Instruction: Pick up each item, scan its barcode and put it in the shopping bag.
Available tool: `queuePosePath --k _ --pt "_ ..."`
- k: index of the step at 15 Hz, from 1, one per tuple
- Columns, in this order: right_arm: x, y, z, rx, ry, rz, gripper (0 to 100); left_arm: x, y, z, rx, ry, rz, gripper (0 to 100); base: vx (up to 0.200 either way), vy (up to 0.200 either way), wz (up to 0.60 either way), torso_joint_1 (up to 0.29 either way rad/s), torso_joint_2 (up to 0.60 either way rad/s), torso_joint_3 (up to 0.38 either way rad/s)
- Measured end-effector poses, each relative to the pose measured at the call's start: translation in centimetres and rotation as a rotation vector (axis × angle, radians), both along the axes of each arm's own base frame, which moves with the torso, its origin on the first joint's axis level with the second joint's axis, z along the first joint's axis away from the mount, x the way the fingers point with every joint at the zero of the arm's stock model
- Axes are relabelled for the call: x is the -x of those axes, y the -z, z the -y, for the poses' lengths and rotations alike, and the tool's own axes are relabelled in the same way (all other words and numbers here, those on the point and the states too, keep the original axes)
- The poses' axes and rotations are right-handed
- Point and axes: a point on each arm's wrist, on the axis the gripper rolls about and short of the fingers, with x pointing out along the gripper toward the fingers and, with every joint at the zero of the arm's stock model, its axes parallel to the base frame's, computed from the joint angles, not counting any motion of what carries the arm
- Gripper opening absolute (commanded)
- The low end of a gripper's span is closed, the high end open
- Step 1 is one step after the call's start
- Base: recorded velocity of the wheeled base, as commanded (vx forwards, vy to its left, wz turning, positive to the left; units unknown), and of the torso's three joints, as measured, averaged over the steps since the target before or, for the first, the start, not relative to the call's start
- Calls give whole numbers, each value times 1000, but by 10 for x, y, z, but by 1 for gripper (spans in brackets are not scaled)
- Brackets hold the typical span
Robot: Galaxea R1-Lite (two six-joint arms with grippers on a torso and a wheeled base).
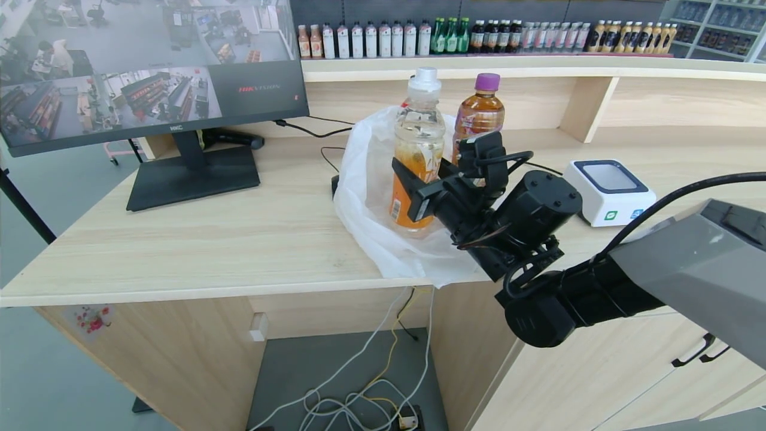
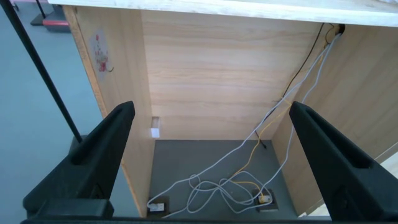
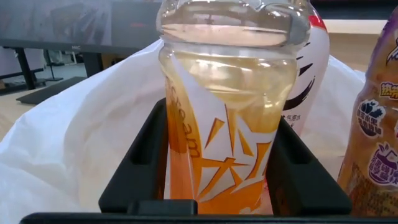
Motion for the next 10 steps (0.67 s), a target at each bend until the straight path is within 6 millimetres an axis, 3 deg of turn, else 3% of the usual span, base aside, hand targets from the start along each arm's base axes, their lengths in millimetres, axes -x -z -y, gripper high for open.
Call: queuePosePath --k 6,7,10 --pt "-1 2 -1 -2 -3 -4 0 0 0 0 0 0 0 100 0 0 0 0 0 0" --pt "-1 2 0 -4 -4 -6 100 0 0 0 0 0 0 100 0 0 0 0 0 0" --pt "-1 2 -1 -1 -5 -11 100 0 0 0 0 -1 0 100 0 0 0 0 0 0"
